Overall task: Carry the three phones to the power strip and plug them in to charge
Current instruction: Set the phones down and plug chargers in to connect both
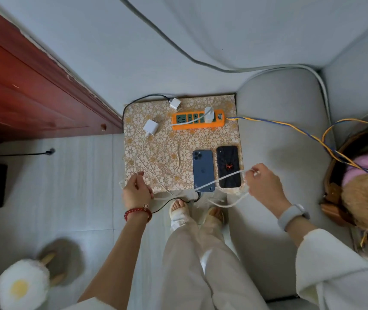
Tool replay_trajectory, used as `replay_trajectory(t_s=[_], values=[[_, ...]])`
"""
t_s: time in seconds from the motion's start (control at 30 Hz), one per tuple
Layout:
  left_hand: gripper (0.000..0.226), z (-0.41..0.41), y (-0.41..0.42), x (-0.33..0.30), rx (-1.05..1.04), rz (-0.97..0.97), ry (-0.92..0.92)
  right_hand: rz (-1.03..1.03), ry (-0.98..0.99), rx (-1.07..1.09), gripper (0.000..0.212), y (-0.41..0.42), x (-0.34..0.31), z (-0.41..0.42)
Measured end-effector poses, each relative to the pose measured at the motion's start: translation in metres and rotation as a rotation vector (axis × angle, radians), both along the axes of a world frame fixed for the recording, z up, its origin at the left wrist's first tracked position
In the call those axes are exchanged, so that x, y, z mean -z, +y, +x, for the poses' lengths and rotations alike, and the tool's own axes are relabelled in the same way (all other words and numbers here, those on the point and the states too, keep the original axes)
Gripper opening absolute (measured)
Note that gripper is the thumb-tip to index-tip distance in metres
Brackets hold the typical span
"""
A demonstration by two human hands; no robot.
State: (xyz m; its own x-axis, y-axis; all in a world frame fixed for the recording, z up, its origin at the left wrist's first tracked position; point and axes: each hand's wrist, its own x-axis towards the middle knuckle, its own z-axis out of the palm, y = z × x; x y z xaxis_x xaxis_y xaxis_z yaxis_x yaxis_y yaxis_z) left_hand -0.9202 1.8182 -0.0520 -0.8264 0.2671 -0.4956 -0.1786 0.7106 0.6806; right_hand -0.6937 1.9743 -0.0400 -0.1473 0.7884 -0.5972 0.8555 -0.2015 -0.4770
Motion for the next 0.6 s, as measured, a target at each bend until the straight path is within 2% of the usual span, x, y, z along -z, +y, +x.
replay_trajectory(t_s=[0.1, 0.13, 0.17, 0.2, 0.27, 0.33, 0.47, 0.53, 0.6], values=[[0.025, 0.002, -0.007, 0.006, 0.129, -0.076, 0.183, -0.469, 0.787, 0.813, 0.013, 0.014, -0.014, -0.014], [0.024, 0.003, -0.011, 0.007, 0.163, -0.094, 0.217, -0.555, 0.968, 1.064, 0.015, 0.023, -0.017, -0.015], [0.025, 0.002, -0.016, 0.009, 0.189, -0.119, 0.238, -0.589, 1.066, 1.229, 0.017, 0.032, -0.02, -0.015], [0.027, 0.0, -0.02, 0.01, 0.203, -0.153, 0.252, -0.592, 1.092, 1.301, 0.022, 0.04, -0.022, -0.015], [0.032, -0.004, -0.026, 0.011, 0.203, -0.23, 0.25, -0.562, 1.032, 1.259, 0.03, 0.045, -0.024, -0.017], [0.037, -0.006, -0.025, 0.01, 0.248, -0.32, 0.195, -0.55, 0.949, 1.142, 0.03, 0.042, -0.025, -0.019], [0.057, 0.006, -0.011, 0.003, 0.384, -0.453, 0.094, -0.595, 0.8, 0.635, 0.011, 0.02, -0.027, -0.021], [0.058, 0.02, -0.001, -0.004, 0.452, -0.32, 0.116, -0.562, 0.744, 0.357, 0.015, 0.006, -0.031, -0.021], [0.047, 0.037, 0.012, -0.012, 0.544, -0.093, -0.05, -0.514, 0.663, 0.169, 0.023, -0.004, -0.035, -0.026]])
